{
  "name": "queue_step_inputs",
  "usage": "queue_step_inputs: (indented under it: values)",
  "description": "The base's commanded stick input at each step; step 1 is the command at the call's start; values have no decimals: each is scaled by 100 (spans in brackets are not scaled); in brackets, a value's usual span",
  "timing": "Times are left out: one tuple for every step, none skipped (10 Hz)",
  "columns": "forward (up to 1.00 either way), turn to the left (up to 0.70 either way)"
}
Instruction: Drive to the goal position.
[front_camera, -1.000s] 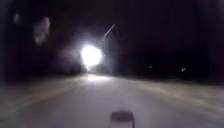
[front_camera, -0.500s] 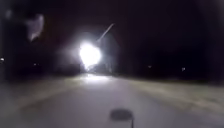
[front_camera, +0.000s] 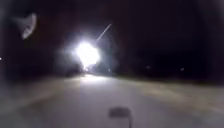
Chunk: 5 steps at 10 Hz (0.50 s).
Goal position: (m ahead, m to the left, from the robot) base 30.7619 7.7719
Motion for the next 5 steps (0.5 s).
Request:
queue_step_inputs:
  values:
    - [100, 0]
    - [100, 0]
    - [100, 0]
    - [100, 27]
    - [100, 40]
